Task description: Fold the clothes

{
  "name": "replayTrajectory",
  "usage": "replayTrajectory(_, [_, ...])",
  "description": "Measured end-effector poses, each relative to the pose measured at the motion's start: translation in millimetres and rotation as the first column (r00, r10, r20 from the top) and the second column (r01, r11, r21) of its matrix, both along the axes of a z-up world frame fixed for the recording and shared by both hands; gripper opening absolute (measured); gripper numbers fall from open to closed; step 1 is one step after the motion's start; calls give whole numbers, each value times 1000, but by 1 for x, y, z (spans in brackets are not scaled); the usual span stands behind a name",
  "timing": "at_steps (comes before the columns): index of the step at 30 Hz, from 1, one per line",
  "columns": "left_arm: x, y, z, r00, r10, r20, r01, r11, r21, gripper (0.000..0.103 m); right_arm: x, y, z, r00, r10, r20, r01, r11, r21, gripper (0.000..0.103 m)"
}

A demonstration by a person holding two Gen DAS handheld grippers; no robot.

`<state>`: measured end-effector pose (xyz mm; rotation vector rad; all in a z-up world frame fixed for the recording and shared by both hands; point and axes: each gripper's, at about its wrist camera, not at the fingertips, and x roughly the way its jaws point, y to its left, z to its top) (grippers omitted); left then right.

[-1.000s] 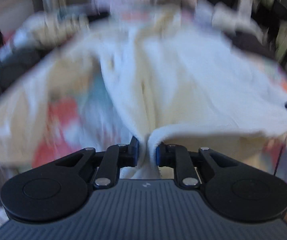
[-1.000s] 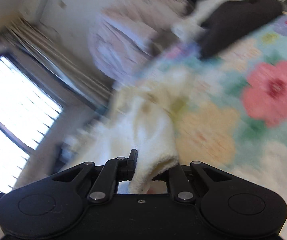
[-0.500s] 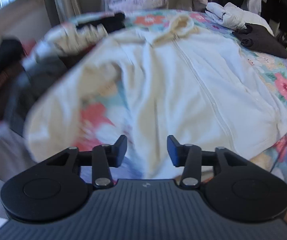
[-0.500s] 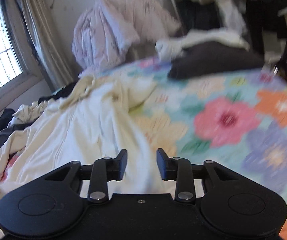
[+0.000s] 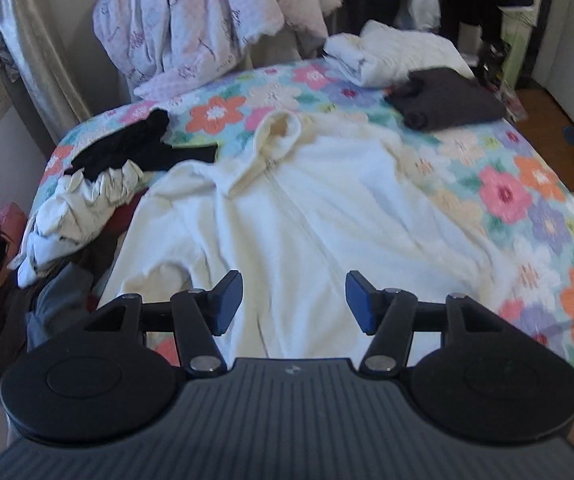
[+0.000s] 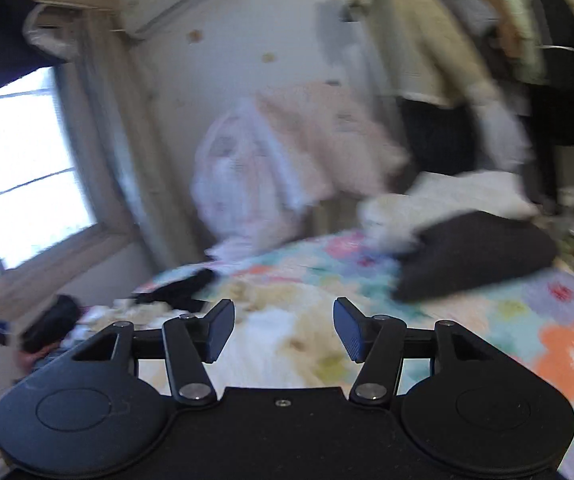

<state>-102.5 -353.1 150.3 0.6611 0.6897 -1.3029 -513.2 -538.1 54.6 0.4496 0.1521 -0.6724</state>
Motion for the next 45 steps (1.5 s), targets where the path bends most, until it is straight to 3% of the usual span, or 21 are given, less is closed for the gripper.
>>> replayTrajectory(3, [3,-37,-29,998,13,58,-10,999,-36,57,35,-29,19,991,135,-12,-135,990,32,61])
replayTrajectory(6, [11,-76,-69,992,18,125,-13,999,-39,57,85,-64,27,959,275,-73,-270,960,76,61])
replayTrajectory(10, [27,-128,-124,980,10,198,-7,1000,-16,57,165,-113,22,864,436,-250,-418,900,125,61])
replayTrajectory(12, [41,-153,-148,978,-8,211,8,1000,3,57,197,-136,14,826,458,-328,-443,888,125,61])
replayTrajectory(15, [65,-189,-178,977,-4,214,5,1000,-3,57,239,-163,-8,773,467,-430,-491,869,61,61])
replayTrajectory(17, [81,-209,-197,972,13,235,-11,1000,-9,57,263,-182,-29,748,487,-452,-527,849,43,61])
replayTrajectory(21, [117,-245,-236,961,38,276,-49,998,34,57,315,-228,-81,720,549,-424,-562,820,106,61])
replayTrajectory(24, [134,-260,-247,948,57,313,-61,998,4,57,355,-253,-116,672,568,-475,-578,804,143,61])
replayTrajectory(27, [141,-270,-250,967,3,256,3,1000,-21,59,383,-273,-141,630,584,-512,-593,787,168,61])
replayTrajectory(30, [154,-283,-258,996,26,83,-25,1000,-2,60,406,-284,-158,596,552,-583,-614,781,113,61])
replayTrajectory(33, [175,-290,-261,989,106,-104,-113,992,-59,64,419,-285,-164,601,455,-657,-625,780,-32,62])
replayTrajectory(35, [189,-295,-267,975,153,-160,-168,982,-83,61,424,-287,-170,578,443,-685,-665,743,-81,66])
replayTrajectory(36, [197,-299,-270,968,175,-179,-193,977,-88,56,427,-289,-175,555,449,-700,-688,721,-84,68])
replayTrajectory(37, [203,-305,-273,961,215,-171,-227,972,-56,30,432,-292,-181,535,451,-714,-702,708,-78,68])
replayTrajectory(38, [209,-311,-276,953,255,-161,-262,965,-22,16,439,-295,-187,516,453,-727,-712,698,-71,68])
replayTrajectory(40, [217,-318,-272,957,258,-133,-267,962,-58,8,451,-303,-197,489,468,-736,-728,684,-48,67])
replayTrajectory(41, [220,-320,-268,959,259,-113,-270,959,-90,8,456,-307,-199,484,486,-727,-731,682,-31,62])
replayTrajectory(43, [226,-325,-257,961,268,-75,-276,949,-149,7,464,-320,-197,494,551,-673,-720,692,39,17])
replayTrajectory(45, [232,-331,-245,957,289,-38,-290,935,-204,7,465,-332,-187,578,562,-591,-679,734,34,11])
